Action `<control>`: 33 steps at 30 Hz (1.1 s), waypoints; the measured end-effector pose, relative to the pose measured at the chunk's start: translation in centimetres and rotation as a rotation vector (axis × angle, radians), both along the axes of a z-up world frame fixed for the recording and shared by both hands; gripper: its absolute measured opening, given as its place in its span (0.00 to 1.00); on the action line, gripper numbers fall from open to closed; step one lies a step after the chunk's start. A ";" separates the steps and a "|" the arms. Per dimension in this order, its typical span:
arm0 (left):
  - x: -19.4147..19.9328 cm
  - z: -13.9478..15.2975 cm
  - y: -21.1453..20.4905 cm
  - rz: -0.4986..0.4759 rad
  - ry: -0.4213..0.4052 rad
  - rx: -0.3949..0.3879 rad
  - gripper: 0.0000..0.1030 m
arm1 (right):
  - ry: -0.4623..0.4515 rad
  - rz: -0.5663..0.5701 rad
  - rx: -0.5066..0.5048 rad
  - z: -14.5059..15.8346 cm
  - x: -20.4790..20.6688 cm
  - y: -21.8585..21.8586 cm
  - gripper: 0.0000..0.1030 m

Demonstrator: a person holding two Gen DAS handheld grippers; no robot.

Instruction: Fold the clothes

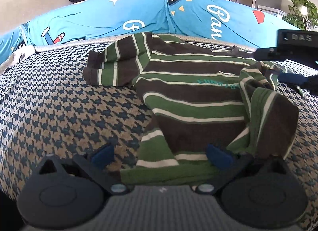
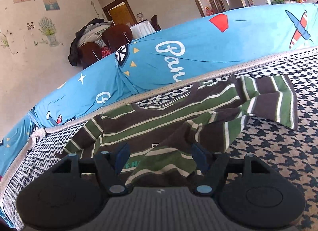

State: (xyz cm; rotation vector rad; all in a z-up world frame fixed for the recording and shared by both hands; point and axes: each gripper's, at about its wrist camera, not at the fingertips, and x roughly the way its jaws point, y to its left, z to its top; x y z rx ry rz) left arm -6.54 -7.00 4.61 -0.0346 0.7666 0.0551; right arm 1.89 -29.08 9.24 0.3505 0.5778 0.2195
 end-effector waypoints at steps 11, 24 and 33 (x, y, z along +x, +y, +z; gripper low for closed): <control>-0.3 0.2 0.7 0.027 0.001 -0.006 1.00 | 0.094 0.002 -0.042 -2.2 -3.2 -0.4 0.61; -0.3 0.0 0.8 0.031 0.003 0.007 1.00 | 0.065 0.054 -0.092 -4.1 -2.6 2.2 0.32; -0.2 0.2 0.8 0.029 0.007 0.002 1.00 | 0.005 0.014 -0.173 -2.2 -4.2 2.6 0.16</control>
